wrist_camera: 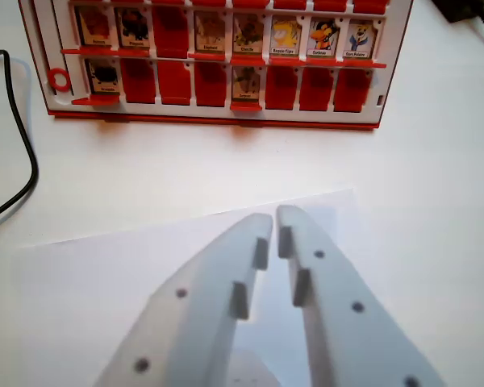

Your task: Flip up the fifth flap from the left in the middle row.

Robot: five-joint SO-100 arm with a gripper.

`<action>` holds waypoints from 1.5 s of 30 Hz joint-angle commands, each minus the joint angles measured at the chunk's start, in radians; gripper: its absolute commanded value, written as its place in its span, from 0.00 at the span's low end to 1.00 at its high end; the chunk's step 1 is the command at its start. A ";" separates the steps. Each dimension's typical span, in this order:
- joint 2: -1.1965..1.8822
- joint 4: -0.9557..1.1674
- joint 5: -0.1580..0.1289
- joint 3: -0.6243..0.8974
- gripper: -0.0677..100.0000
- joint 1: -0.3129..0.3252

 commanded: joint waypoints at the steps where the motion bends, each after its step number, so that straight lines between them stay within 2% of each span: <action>1: -0.123 -0.063 0.005 0.000 0.00 -0.009; 8: -0.252 -0.192 0.006 0.052 0.00 -0.023; 11: -0.339 -0.256 0.029 0.066 0.00 -0.028; 14: -0.423 -0.334 0.037 0.089 0.00 -0.020; 18: -0.480 -0.423 0.021 0.156 0.00 -0.009; 24: -0.623 -0.554 0.034 0.192 0.00 -0.009; 39: -0.917 -0.887 -0.025 0.252 0.00 0.006; 45: -0.985 -0.945 -0.026 0.249 0.00 -0.005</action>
